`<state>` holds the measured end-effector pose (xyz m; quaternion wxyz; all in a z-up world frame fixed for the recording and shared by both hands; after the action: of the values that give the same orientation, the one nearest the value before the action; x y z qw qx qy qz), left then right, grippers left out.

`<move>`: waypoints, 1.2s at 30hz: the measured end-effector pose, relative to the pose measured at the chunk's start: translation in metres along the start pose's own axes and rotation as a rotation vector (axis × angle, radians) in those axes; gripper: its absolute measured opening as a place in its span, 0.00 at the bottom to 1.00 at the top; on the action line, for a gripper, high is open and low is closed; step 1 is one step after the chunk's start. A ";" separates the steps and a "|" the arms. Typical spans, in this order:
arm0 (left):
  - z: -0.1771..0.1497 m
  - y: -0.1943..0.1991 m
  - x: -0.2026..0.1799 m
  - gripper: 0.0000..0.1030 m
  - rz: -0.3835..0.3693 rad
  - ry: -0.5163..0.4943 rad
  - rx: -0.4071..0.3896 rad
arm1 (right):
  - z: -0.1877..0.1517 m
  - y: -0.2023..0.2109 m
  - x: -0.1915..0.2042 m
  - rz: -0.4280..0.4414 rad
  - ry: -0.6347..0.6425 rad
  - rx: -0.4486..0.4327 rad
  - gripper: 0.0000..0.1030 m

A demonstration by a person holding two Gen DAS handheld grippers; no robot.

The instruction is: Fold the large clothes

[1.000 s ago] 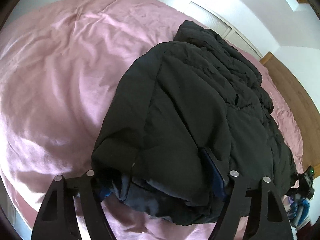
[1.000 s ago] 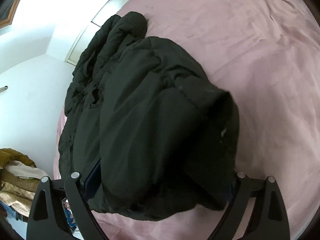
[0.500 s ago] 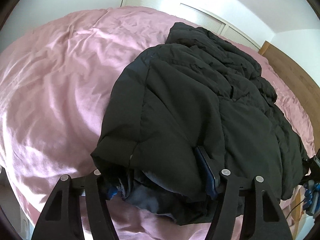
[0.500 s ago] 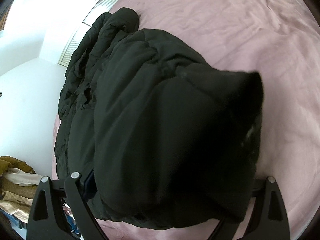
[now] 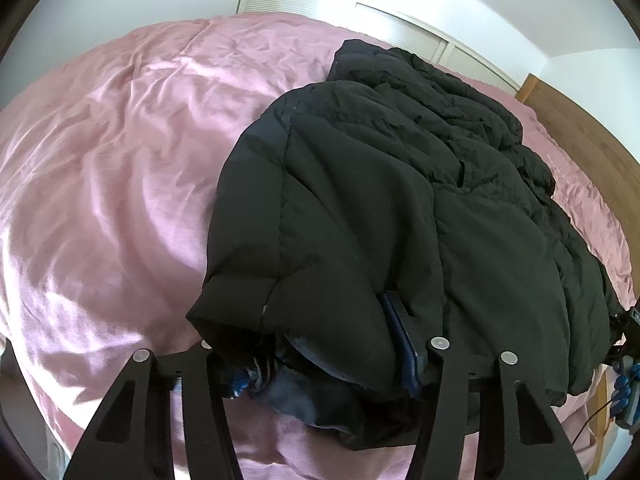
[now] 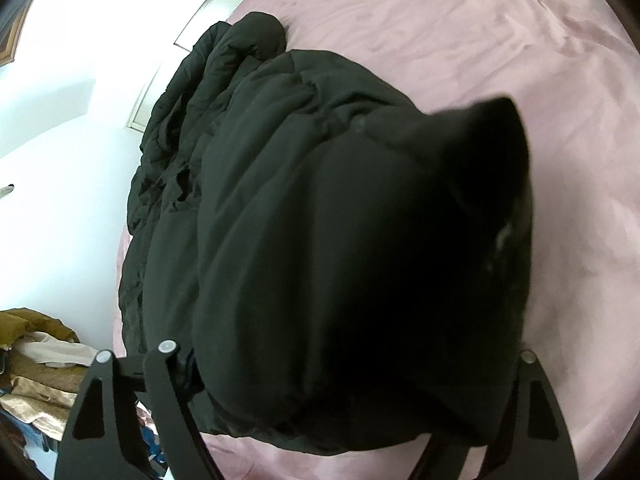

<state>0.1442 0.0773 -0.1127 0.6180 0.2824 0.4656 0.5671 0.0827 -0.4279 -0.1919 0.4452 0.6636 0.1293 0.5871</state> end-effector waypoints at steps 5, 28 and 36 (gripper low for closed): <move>0.000 -0.002 -0.008 0.47 0.047 -0.035 -0.002 | 0.000 -0.003 0.000 0.014 0.006 0.005 0.69; 0.088 0.029 -0.008 0.08 -0.562 0.214 0.060 | 0.040 0.053 0.060 0.245 0.107 -0.120 0.10; 0.255 0.074 -0.048 0.08 -0.608 0.140 -0.115 | 0.161 0.092 0.148 0.337 0.211 -0.230 0.09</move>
<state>0.3440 0.0914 0.0686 0.7405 0.0552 0.5374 0.3998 0.2351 -0.4482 -0.0118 0.3974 0.5557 -0.0052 0.7302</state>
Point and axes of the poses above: each gripper's, at about its wrist camera, not at the fingertips, and y roughly against the way its jaws point, x to its left, z to its top, the point moved 6 cm from there along -y, roughly the way its jaws point, and after that the axes turned 12 degrees about x, right-handed, at the moved point
